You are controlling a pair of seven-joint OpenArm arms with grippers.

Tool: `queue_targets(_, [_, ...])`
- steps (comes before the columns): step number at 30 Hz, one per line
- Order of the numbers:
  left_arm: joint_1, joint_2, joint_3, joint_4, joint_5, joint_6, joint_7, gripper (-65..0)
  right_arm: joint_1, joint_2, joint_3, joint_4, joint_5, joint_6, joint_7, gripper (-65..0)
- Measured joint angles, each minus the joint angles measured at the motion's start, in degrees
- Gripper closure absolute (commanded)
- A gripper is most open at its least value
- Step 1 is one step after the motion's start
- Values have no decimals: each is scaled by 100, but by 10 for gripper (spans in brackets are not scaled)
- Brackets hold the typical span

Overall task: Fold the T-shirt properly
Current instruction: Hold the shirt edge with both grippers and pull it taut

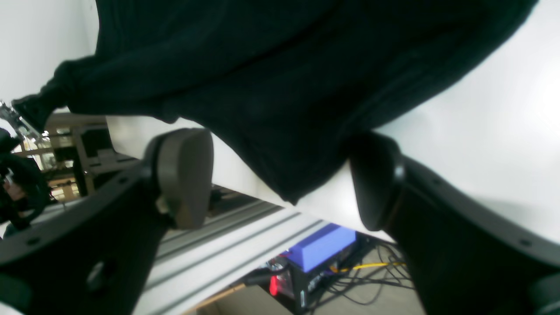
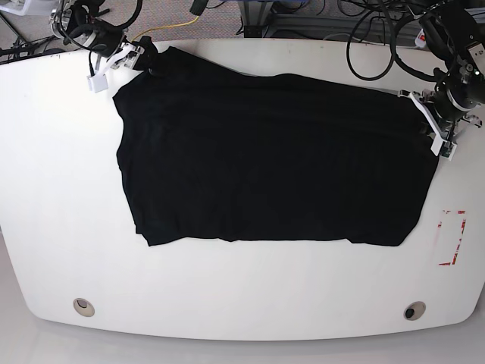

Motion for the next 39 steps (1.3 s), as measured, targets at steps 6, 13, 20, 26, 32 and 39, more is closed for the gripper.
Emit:
queue_targets(6, [0, 7, -2, 0, 2, 0, 0, -10, 24, -131, -118, 256, -387, -129, 20, -274])
queue_targets(13, [0, 4, -2, 0, 4, 0, 2, -10, -22, -201, -273, 387, -592, -133, -55, -17])
queue_targets(20, [9, 7, 0, 0, 2, 0, 0, -10, -74, -188, -258, 494, -605, -131, -26, 0])
queue_targets(26, [201, 20, -17, 107, -35, 0, 11, -10, -468, -173, -245, 1357, -566, 22, -24, 0])
queue_targets(32, [164, 11, -72, 275, -48, 0, 192, -10, -977, -168, -247, 1781, -407, 61, -17, 0])
queue_targets(39, [409, -7, -623, 275, -2, 0, 437, -10, -1427, -20, -236, 1788, 372, 63, -24, 0])
